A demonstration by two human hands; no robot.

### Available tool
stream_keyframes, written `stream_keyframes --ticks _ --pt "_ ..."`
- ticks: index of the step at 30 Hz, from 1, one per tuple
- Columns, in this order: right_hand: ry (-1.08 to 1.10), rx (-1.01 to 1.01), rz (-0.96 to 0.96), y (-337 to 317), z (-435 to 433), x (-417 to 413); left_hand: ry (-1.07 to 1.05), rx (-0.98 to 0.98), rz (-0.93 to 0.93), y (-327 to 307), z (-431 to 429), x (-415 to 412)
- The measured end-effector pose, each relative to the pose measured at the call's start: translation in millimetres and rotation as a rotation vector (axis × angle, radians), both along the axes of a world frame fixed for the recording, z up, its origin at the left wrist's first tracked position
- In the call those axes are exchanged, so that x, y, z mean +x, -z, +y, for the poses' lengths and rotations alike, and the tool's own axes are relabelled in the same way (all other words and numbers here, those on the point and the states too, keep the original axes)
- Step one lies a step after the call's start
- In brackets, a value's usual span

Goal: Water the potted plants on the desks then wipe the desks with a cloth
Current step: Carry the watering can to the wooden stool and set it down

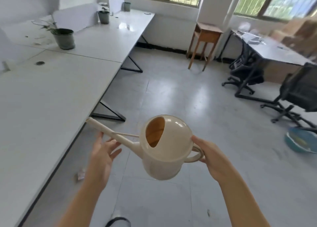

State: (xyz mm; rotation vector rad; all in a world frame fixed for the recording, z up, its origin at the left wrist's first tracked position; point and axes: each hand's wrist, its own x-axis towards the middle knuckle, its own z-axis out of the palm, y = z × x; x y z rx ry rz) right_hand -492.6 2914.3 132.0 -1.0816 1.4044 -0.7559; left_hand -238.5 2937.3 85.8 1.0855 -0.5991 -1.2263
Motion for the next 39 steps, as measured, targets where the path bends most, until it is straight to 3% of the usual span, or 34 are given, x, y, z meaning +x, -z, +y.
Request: stream_keyframes --ticks 8,17,27,39 --pt "0.18 0.02 0.019 -5 -36 -99 0.245 -0.003 -0.022 -7 -81 -93" --pt "0.278 -0.029 -0.005 -13 -162 -168 0.371 -0.013 -0.017 -9 -244 -170" --pt "0.392 -0.021 -0.064 13 -302 -272 0.392 0.053 -0.023 6 -402 -281" --pt "0.356 -0.008 -0.116 14 -484 -427 0.305 0.081 -0.044 7 -561 -437"
